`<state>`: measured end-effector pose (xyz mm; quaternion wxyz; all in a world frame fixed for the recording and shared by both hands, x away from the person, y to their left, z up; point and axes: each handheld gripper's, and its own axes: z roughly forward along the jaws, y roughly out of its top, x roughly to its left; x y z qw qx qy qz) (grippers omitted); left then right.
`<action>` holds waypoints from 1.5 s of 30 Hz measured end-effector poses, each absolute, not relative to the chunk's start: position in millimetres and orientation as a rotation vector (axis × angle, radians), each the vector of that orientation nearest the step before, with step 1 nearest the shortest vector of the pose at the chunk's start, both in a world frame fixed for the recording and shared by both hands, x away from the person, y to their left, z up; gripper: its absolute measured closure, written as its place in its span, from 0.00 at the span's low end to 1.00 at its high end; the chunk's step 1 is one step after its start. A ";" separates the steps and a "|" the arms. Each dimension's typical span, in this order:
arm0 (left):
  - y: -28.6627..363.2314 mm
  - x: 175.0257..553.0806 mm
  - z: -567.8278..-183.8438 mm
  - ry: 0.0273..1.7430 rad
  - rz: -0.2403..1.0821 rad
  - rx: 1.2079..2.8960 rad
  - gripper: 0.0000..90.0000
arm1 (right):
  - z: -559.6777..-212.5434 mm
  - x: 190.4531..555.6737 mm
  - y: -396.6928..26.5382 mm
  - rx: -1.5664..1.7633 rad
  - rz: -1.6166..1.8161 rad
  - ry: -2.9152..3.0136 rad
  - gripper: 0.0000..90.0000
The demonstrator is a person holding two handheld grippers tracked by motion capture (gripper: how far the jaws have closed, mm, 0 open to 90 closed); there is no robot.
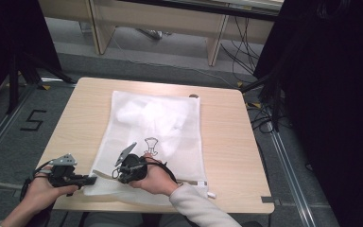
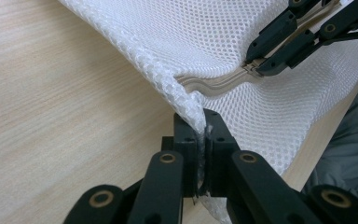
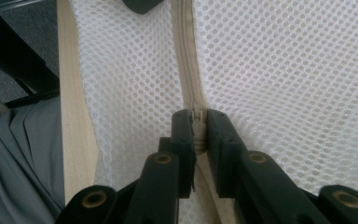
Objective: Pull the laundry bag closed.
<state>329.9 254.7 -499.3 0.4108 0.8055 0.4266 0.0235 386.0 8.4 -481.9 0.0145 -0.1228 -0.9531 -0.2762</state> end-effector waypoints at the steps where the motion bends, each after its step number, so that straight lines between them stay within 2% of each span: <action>1: 255.0 330.0 -499.3 1.075 0.063 2.030 0.95 | -482.2 386.0 7.4 -0.386 -0.858 -2.962 0.92; 45: 254.6 330.4 -500.1 1.083 0.068 2.030 0.95 | -478.6 388.4 -6.5 -0.405 -0.834 -2.967 0.92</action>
